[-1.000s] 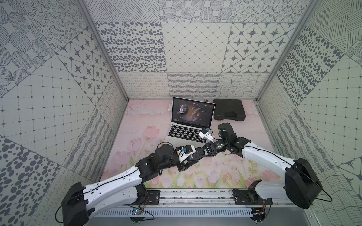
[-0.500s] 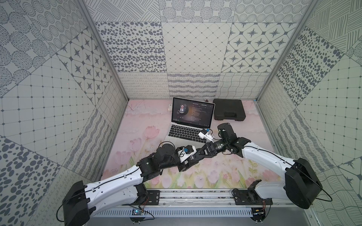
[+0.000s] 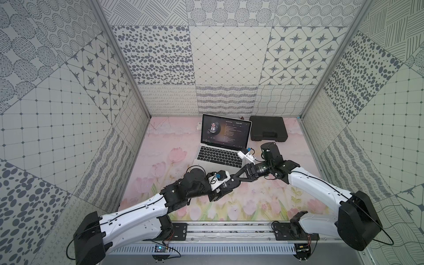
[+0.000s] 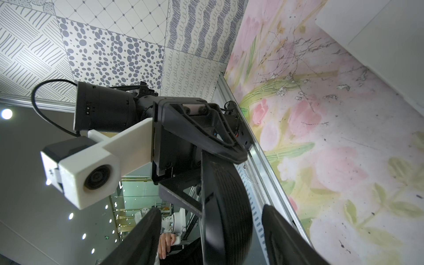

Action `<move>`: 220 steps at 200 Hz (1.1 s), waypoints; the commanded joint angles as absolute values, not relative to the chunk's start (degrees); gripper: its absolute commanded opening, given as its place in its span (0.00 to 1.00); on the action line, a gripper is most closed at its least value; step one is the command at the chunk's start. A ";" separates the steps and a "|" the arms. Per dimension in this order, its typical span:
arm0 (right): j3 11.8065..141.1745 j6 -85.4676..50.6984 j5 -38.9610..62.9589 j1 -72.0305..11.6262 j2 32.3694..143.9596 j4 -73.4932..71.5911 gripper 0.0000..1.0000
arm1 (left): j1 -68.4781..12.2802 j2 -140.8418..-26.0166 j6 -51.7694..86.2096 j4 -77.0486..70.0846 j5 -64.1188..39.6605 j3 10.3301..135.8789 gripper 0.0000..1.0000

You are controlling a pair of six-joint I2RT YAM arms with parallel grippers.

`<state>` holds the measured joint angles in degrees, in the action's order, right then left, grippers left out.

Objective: Remove the wireless mouse receiver from the laptop
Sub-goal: Close the lid on the mouse.

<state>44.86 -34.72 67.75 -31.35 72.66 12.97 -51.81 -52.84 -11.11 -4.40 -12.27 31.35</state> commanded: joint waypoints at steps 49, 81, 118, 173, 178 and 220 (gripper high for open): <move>43.87 -30.59 67.41 -31.23 71.28 16.85 0.62 | -51.86 -52.09 -12.13 -5.30 -13.42 32.78 0.22; 44.44 -28.75 66.67 -31.33 72.08 19.26 0.57 | -51.81 -52.32 -12.12 -5.11 -13.52 33.03 0.22; 46.22 -24.98 64.03 -31.68 73.35 24.61 0.53 | -51.86 -52.28 -12.04 -4.66 -13.71 33.32 0.21; 47.45 -22.94 61.96 -32.07 73.73 26.98 0.50 | -51.86 -52.12 -11.51 -4.48 -14.55 33.73 0.17; 47.48 -22.94 61.96 -32.12 73.82 26.98 0.50 | -51.86 -52.05 -11.43 -4.48 -14.59 33.75 0.17; 47.98 -23.12 60.89 -33.12 74.31 27.05 0.48 | -51.85 -52.10 -10.57 -5.44 -14.42 33.66 0.14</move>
